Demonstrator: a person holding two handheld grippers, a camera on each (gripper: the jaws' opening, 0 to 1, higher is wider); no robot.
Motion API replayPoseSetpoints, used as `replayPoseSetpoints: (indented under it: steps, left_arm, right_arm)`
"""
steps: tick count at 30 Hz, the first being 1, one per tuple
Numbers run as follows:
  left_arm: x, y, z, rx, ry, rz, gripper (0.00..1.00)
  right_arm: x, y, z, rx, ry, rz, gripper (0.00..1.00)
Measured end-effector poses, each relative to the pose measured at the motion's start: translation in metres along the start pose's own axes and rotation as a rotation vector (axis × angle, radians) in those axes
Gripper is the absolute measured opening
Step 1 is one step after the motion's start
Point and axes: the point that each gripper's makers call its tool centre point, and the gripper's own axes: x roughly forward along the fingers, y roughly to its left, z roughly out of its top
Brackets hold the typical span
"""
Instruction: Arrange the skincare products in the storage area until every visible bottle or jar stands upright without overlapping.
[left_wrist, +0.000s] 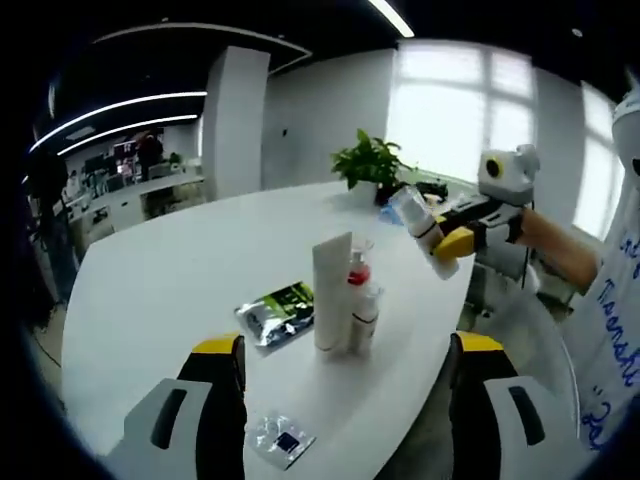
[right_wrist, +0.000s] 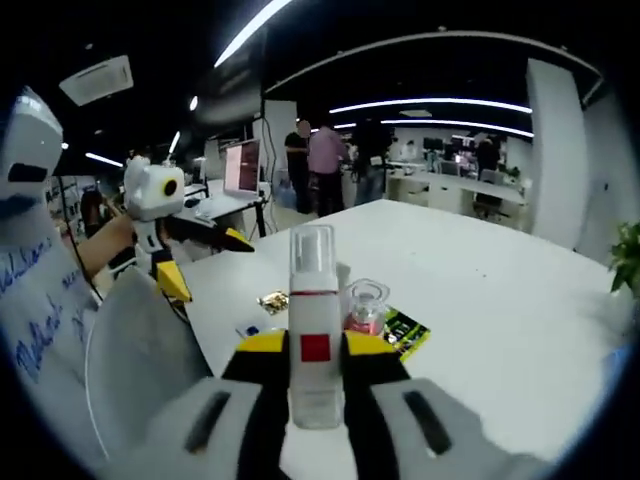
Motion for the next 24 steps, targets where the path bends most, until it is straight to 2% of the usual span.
replayPoseSetpoints:
  steps: [4,5,6,7,10,15,19,24]
  left_arm:
    - [-0.001,-0.001,0.007,-0.028,-0.044,-0.001,0.72]
    - [-0.001,-0.003,0.009,-0.057,-0.058,-0.008,0.71]
    - [-0.001,-0.004,0.007,-0.115,-0.054,-0.019,0.72]
    - [0.000,-0.004,0.006,-0.138,-0.049,-0.023,0.72]
    - [0.001,-0.001,0.009,-0.141,-0.078,-0.016,0.66]
    - [0.004,-0.005,0.017,-0.218,-0.140,-0.037,0.61]
    - [0.005,-0.004,0.024,-0.217,-0.187,-0.014,0.54]
    - [0.009,-0.008,0.028,-0.260,-0.207,-0.041,0.54]
  right_arm:
    - [0.009,0.010,-0.004,0.024,-0.007,0.015,0.19]
    - [0.012,0.013,-0.005,0.033,-0.009,0.020,0.19]
    - [0.014,0.015,-0.007,0.035,-0.006,0.025,0.19]
    - [0.018,0.018,-0.008,0.036,-0.004,0.027,0.19]
    - [0.026,0.026,-0.011,0.040,0.002,0.038,0.19]
    - [0.040,0.040,-0.010,0.050,0.002,0.068,0.19]
    - [0.050,0.048,-0.010,0.045,0.010,0.085,0.19]
    - [0.059,0.056,-0.008,0.060,0.005,0.102,0.19]
